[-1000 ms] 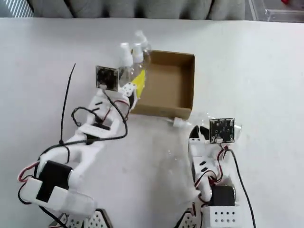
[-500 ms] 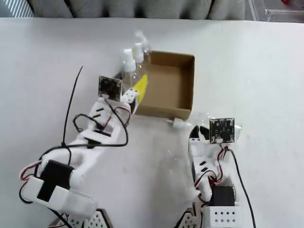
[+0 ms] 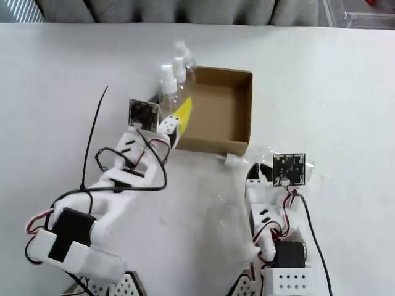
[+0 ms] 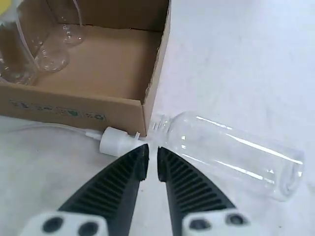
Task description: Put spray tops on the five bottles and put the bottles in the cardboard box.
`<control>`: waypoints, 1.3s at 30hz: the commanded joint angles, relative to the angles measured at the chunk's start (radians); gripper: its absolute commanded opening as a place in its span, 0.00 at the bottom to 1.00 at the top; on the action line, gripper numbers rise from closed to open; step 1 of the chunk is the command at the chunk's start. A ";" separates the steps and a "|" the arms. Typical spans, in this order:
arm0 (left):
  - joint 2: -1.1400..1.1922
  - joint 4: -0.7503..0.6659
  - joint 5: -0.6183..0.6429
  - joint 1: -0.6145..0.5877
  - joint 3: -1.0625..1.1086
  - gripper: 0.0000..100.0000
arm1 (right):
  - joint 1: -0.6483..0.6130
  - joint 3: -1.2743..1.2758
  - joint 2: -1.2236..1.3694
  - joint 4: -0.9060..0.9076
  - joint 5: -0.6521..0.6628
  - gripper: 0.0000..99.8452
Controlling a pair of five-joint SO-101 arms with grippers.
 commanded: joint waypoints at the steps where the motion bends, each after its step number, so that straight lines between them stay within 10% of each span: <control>1: -0.008 0.009 0.000 0.013 -0.008 0.13 | 0.010 0.009 -0.004 0.004 0.014 0.02; 39: -0.008 0.130 0.002 0.013 0.038 0.27 | 0.012 0.009 -0.004 0.004 0.014 0.02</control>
